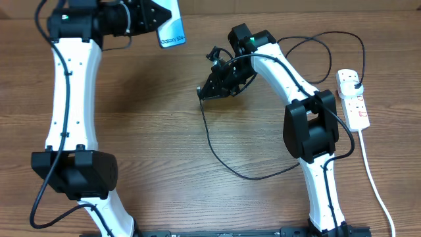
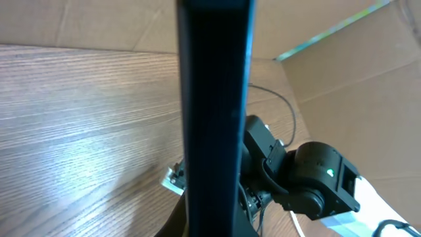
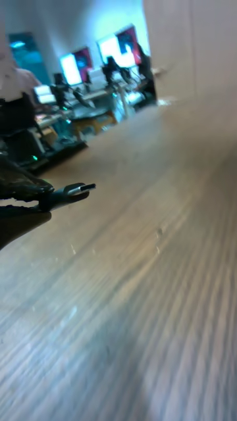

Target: Plug charger to phone and switch on socket

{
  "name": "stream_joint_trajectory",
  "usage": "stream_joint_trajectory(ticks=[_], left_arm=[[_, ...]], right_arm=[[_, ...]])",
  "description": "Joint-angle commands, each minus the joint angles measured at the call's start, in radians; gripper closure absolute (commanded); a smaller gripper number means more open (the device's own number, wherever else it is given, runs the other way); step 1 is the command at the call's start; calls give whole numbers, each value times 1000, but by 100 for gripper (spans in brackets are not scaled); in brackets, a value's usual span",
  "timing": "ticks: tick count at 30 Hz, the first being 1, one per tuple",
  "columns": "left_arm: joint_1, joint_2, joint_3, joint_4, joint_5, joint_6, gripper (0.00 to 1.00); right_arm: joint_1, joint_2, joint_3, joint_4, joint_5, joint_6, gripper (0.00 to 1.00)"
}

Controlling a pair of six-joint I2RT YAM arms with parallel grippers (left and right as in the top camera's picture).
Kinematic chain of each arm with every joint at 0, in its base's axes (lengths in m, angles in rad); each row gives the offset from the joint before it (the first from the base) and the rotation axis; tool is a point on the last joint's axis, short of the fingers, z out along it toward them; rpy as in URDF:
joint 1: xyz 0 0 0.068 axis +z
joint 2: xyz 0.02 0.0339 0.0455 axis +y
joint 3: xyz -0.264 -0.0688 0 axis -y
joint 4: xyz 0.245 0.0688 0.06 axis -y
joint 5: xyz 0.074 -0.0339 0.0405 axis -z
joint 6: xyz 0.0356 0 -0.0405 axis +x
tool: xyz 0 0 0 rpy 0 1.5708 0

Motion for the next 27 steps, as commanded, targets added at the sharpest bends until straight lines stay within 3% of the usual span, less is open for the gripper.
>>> stream_joint_trajectory(ticks=[1,6,15,18,21,23,24,25,26,27], left_arm=[[39,-42,26,13,151,20,96],[53,-42,26,14,351,43,96],[53,-42,26,13,436,43,96],[53,-42,26,12,428,43,96],[53,-42,26,-11,323,43,96],[53,-42,26,-73,144,43,96],[52,-41,26,-122,30,43,96],[52,-41,26,-170,-70,42,96],[52,-41,26,-226,-173,42,96],[52,-41,26,-262,-238,42,96]], right_arm=[[0,-105,13,-9,-125,-95,96],[0,-225,13,-8,-146,-95,96],[14,-336,13,-31,-146,-96,96],[27,-336,13,-46,-137,-95,96],[35,-335,13,-70,5,-31,96],[43,-335,12,-87,291,172,96],[47,-335,11,-100,432,254,93],[51,-335,8,-107,523,301,78],[55,-335,-4,-106,615,352,48],[58,-335,-13,-104,647,372,28]])
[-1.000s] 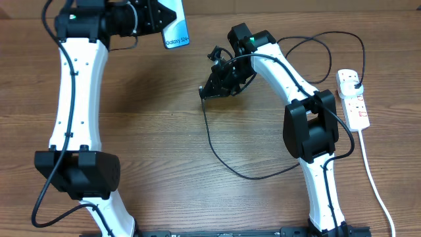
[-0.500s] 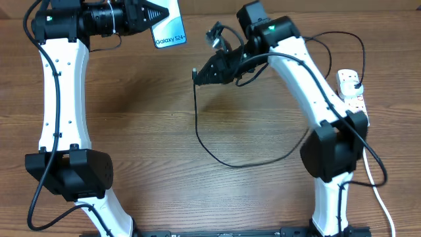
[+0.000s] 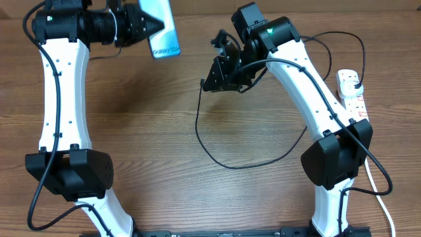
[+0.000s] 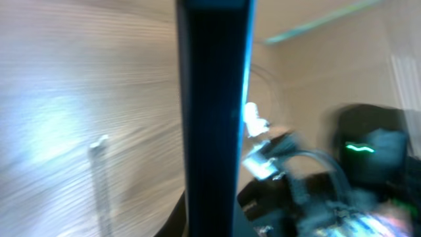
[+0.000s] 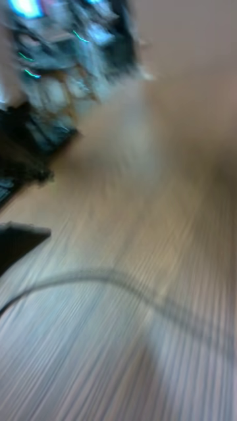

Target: Plug charger to phone and switch on socket

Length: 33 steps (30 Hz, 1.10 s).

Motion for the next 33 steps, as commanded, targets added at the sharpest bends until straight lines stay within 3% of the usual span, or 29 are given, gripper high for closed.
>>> stream_joint_trajectory(ticks=[1,5,15,17,21,30,31,33], left_arm=[[-2,-41,24,-99,-361,19,96],[-2,-41,24,-182,-488,19,96],[-2,-41,24,-213,-493,19,96],[-2,-41,24,-213,-492,19,96],[-2,-41,24,-212,-492,19,96],[-2,-41,24,-212,-492,19,96],[-2,-41,24,-212,-492,19,96],[-2,-41,24,-214,-492,19,96]], right_arm=[[14,-26,-40,24,311,179,14],[64,-24,-161,135,310,183,10],[275,-24,-549,418,523,317,7],[297,-24,-609,476,521,317,15],[335,-24,-669,504,518,317,43],[414,-24,-670,493,535,318,43],[413,-24,-670,489,544,318,46],[412,-24,-670,467,584,334,67]])
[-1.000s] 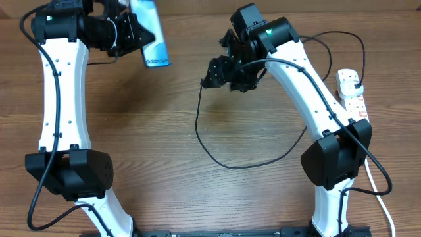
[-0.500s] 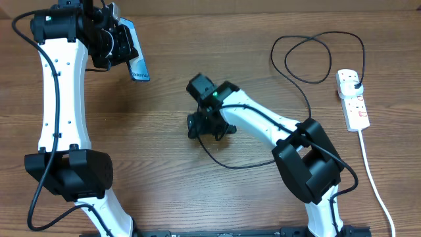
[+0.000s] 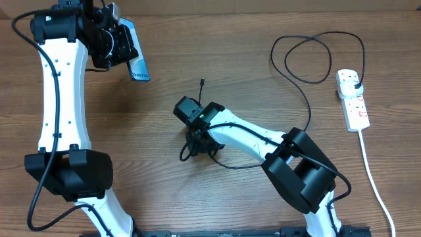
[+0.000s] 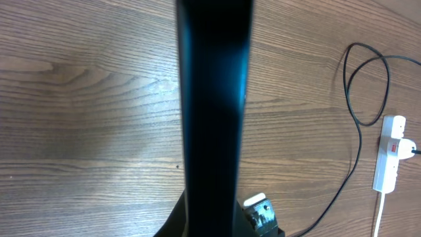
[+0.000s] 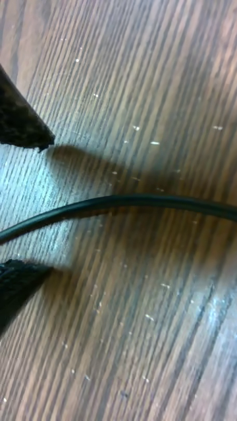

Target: Plug charger to phone and switch on socket

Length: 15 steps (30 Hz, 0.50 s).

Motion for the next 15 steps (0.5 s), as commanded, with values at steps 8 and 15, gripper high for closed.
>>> stream_joint_trajectory(ticks=[8,15], left_arm=[[-2,-41,23,3,2,19,96],[-2,-41,23,7,2,19,96]], right_arm=[[7,-12,-41,-141,43,77,96],[10,-71,-41,-444,27,177,96]])
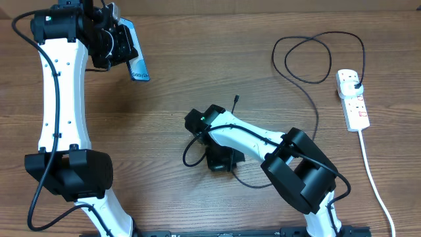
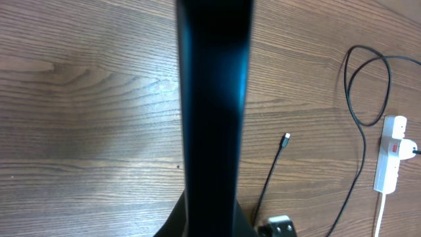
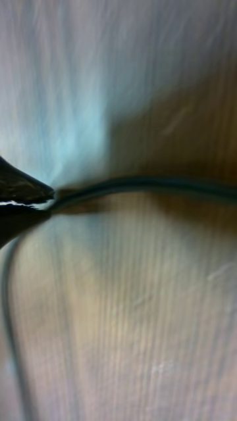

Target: Plug charger to phone and switch on socket

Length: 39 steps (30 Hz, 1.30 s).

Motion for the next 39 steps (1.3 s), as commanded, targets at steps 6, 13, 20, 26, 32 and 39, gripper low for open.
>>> stream_joint_trajectory(ticks=[6,13,20,26,32,39], left_arm=[[-2,-41,23,9,5,19,96],[-4,-41,23,11,13,4,96],[-4,-41,23,12,16,4,96],[-4,-41,23,12,16,4,96],[-4,-41,23,4,16,5,96],[-4,-35,23,5,15,5,96]], right_arm=[[16,-282,-108,-150,-6,76,96],[-88,-351,3,-145,-102,-2,49],[-375,-228,419,-264,-100,-126,13],[-453,-13,568,-190,-103,-122,6],[-454,114,568,-32,-66,-44,13],[-437,242,566,82,-43,45,31]])
